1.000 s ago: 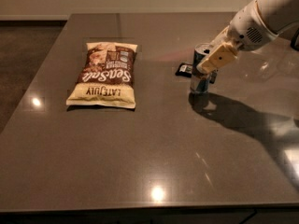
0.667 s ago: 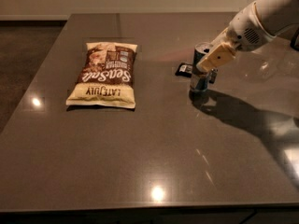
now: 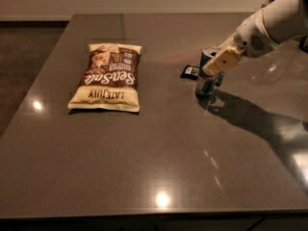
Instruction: Move redbull can near rxbar chocolate
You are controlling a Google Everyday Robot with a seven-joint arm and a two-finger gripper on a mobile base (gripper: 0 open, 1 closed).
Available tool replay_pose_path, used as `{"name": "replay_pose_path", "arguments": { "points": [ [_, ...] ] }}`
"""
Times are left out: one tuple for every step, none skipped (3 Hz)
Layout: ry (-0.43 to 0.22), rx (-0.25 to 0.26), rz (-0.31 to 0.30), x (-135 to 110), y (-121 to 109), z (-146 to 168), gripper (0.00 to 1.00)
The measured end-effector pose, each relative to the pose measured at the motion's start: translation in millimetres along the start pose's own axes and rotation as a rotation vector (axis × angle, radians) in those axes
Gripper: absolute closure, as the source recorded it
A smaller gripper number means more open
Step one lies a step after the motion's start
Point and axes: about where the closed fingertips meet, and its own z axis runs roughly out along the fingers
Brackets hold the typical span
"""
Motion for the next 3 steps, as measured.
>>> {"name": "replay_pose_path", "arguments": {
  "points": [
    [0.005,0.024,0.006,4.8,-2.0,1.6,0.27],
    [0.005,0.022,0.004,3.8,-0.9,2.0,0.04],
    [0.005,0.021,0.003,3.1,-0.3,2.4,0.00]
  ]
}}
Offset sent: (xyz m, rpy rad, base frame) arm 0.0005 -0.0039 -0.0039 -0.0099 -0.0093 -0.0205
